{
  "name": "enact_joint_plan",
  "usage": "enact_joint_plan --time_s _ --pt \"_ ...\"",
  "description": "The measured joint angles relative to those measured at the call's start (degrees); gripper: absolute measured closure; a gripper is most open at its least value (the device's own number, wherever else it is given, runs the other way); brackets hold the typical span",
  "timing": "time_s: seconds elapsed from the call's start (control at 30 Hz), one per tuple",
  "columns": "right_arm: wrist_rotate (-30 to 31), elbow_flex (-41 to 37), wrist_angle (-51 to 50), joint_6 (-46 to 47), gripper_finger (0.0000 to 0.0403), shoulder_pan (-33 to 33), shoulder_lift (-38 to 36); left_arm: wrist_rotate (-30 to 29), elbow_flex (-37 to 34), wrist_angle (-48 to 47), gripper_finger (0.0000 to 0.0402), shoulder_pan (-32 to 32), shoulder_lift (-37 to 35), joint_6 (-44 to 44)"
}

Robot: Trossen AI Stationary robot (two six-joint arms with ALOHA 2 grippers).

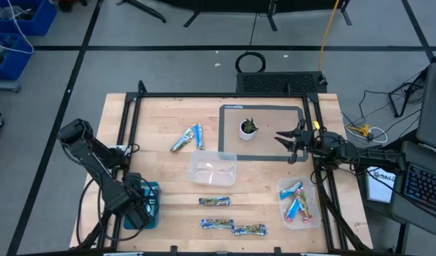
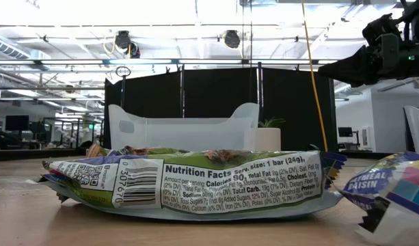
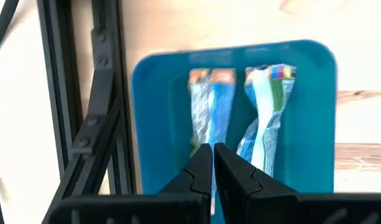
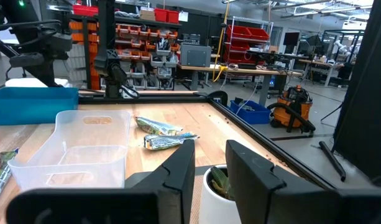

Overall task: Pick and place Granola Bars by type
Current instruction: Put the orange granola bar into the blue bin

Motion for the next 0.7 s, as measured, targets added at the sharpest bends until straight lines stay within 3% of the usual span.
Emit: enact_joint_plan --time_s 0.1,0.23,0.33,0.53,0.6,0.7 --pt "0.0 0.0 0.0 0.0 0.0321 0.0 0.0 -4.2 0.0 -0.8 0.0376 0.0 0.0 2.3" --pt "0.0 0.0 0.0 0.0 0.0321 0.0 0.0 -15.8 0.0 -4.3 0.0376 0.0 0.0 7.4" --pt "0.0 0.0 0.0 0.0 0.0321 0.0 0.0 -29.7 0.0 -9.5 0.0376 0.1 0.0 11.5" --pt "0.0 0.0 0.0 0.0 0.0321 0.0 0.0 -65.1 -1.3 -10.9 0.0376 3.4 -1.6 26.9" --pt "0.0 0.0 0.0 0.0 0.0321 0.0 0.0 -68.1 -1.3 -10.6 0.0375 6.6 -2.1 31.2" --pt "0.0 0.0 0.0 0.0 0.0321 0.0 0.0 -65.4 -1.3 -10.9 0.0366 12.2 -3.8 37.1"
